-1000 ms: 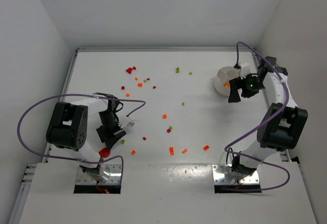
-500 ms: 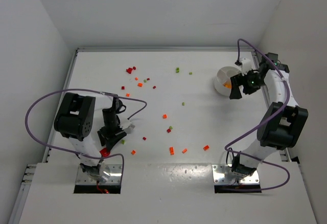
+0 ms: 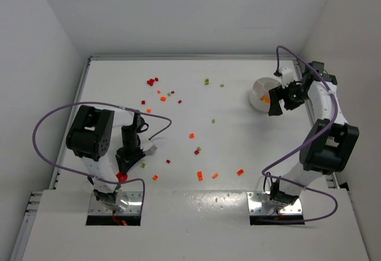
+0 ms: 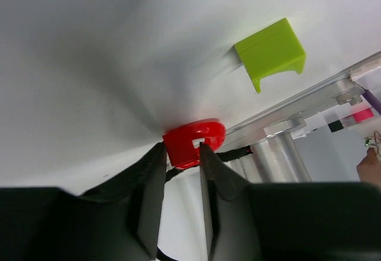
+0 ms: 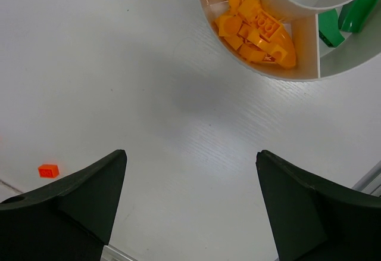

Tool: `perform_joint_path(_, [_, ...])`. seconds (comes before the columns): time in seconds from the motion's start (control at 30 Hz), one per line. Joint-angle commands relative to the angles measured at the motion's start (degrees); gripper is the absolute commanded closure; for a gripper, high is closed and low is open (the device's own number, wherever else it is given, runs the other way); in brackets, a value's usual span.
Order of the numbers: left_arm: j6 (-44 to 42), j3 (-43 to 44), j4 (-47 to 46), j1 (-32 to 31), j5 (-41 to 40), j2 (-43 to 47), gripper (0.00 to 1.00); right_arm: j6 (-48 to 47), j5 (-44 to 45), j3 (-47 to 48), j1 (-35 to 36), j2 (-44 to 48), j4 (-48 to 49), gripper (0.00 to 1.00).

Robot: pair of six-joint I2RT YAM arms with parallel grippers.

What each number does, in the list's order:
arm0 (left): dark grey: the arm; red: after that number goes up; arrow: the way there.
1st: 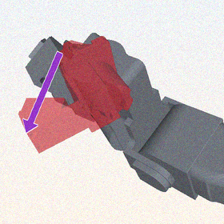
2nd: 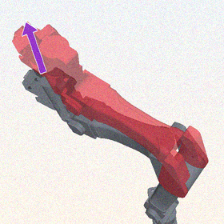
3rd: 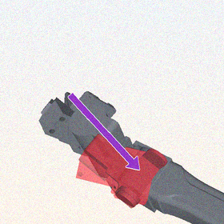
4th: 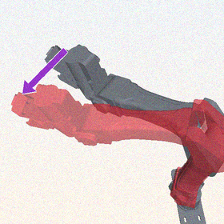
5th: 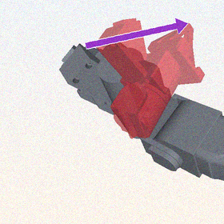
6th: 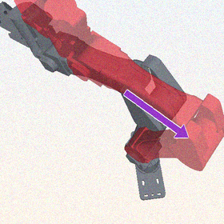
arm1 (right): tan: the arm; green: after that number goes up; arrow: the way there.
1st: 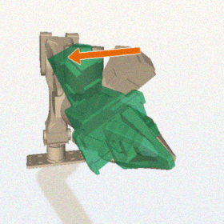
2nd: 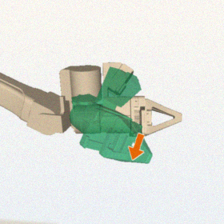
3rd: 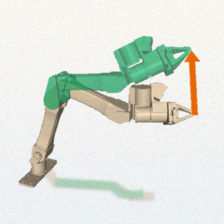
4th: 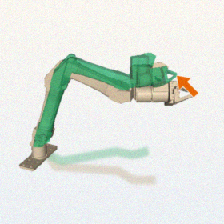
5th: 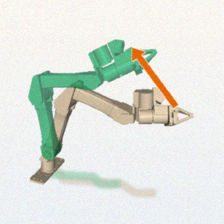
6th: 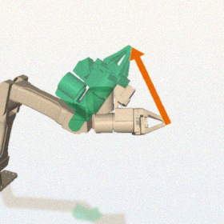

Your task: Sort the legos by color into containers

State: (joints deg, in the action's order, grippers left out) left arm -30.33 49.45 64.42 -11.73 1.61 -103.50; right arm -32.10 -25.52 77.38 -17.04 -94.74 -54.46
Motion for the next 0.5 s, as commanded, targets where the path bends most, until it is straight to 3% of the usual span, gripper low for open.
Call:
perform_joint_path(0.0, [0.18, 1.53, 1.41, -0.84, -0.55, -0.21, 0.72, -1.3, 0.47, 2.24, 0.34, 1.4, 1.28, 0.1])
perform_joint_path(0.23, [-0.35, 4.24, 2.1, -0.84, 2.69, -1.35, 0.84, -1.83, 0.47, 1.19, 0.34, 2.54, 1.28, 0.1])
perform_joint_path(0.37, [-0.87, 16.7, 7.2, -0.84, 11.63, -1.43, 0.85, -1.83, -3.56, 1.19, 0.34, 3.68, 0.06, 0.12])
perform_joint_path(0.47, [0.34, 34.76, 10.11, -0.84, 18.49, -2.67, 0.86, -1.13, -10.06, 1.19, 0.34, 4.21, -1.78, 0.12])
